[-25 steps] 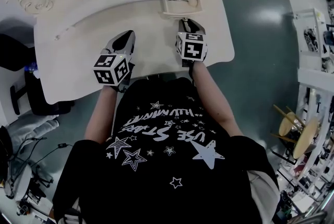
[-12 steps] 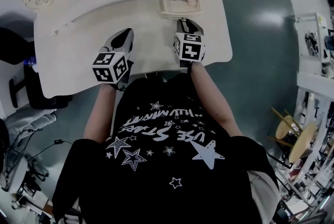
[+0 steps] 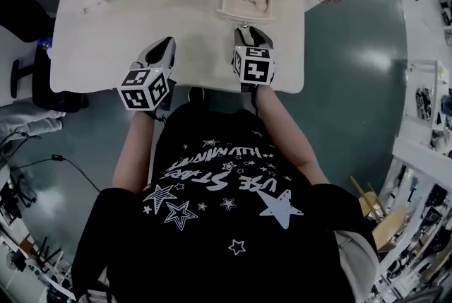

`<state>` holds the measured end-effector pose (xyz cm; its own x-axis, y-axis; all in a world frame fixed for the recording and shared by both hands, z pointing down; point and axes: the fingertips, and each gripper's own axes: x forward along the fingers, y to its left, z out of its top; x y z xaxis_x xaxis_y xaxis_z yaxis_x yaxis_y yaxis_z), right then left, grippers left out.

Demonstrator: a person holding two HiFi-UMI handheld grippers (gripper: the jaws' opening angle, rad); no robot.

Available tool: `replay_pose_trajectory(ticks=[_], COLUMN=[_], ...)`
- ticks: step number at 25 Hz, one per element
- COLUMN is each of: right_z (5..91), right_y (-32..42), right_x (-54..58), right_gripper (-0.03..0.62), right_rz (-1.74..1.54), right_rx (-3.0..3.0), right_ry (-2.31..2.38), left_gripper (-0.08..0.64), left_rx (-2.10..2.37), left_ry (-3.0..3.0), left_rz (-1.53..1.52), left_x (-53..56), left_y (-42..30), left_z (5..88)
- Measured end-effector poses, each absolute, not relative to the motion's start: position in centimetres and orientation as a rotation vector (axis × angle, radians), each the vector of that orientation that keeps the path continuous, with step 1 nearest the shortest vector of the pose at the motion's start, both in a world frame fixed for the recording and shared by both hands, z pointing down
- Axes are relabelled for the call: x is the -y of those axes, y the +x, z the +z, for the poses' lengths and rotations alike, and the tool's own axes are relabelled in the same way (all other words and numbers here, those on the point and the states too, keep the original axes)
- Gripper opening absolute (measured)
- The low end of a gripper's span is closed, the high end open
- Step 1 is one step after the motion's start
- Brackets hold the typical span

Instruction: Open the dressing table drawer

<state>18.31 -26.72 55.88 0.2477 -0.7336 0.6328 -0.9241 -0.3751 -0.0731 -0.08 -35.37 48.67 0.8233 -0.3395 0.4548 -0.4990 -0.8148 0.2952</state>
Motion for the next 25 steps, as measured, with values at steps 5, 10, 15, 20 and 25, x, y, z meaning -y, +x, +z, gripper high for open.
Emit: replay_pose_trajectory(ticks=[5,10,15,20,25], right_z=[54.4,52.7,51.9,51.1,50.2], right_y=[17.6,17.4,16.6,16.3,15.4], right_x=[25.4,22.6,19.4,16.0,14.0], right_gripper=[0.178,0.137,0.073,0.026,0.026], right_rz=[0.806,0.754,0.701,0.685,0.629], right_rx=[1.667,1.796,1.894,1.961,2.04], right_ry=[2.146,2.069,1.967,1.932,1.892], left_gripper=[0.0,0.0,0.0,0.0,0.0], left_rx=[0.775,0.904,1.045,1.124,1.159], left_ry=[2.566,2.537,2.472,2.43,2.404], left_rz=[0.502,0.456,0.416,0.417,0.43], left_x=[31.9,26.9,21.3,16.3,12.7], left_y=[-1.7,-2.6,-4.6,-6.2,-7.6], left_z=[48.1,47.5,47.6,47.7,48.2])
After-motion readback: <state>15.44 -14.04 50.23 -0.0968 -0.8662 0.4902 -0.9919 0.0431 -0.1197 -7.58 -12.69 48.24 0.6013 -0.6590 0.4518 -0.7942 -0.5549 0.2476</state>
